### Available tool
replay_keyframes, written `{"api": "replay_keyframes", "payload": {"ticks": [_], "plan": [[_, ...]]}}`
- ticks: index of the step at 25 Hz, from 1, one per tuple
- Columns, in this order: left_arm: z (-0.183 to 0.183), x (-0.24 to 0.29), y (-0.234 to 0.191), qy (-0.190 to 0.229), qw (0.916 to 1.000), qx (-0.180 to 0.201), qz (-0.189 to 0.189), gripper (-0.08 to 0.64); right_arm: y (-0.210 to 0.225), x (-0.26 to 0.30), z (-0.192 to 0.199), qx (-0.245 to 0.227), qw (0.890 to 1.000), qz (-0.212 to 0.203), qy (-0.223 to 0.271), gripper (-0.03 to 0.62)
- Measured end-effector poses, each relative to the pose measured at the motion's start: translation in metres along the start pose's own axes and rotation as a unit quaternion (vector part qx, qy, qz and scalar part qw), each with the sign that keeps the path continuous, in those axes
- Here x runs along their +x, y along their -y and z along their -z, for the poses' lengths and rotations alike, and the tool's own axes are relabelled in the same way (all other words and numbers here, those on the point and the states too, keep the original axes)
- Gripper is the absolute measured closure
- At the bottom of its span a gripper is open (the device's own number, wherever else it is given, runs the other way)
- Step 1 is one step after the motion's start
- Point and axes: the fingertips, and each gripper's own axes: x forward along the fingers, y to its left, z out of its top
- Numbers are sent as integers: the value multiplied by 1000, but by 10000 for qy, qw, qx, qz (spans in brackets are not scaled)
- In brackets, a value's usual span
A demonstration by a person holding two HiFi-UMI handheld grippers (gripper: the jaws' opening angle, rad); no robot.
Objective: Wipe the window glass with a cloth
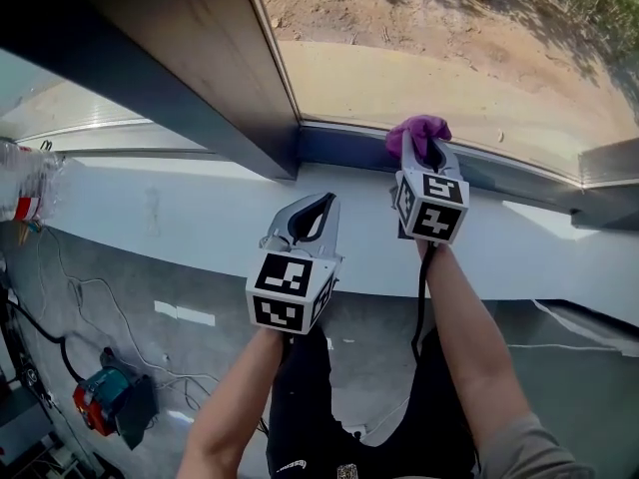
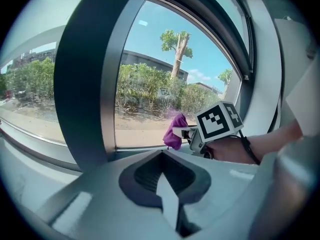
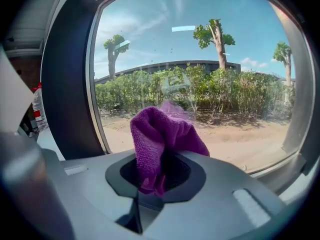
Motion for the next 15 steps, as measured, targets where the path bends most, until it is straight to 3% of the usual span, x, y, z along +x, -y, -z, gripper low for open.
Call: {"api": "replay_keyframes", "payload": {"ticks": [15], "plan": [[13,-38,-72,37,9989,-289,-369,560,-128,39,-7,-506,9948,-880,-37,505]]}}
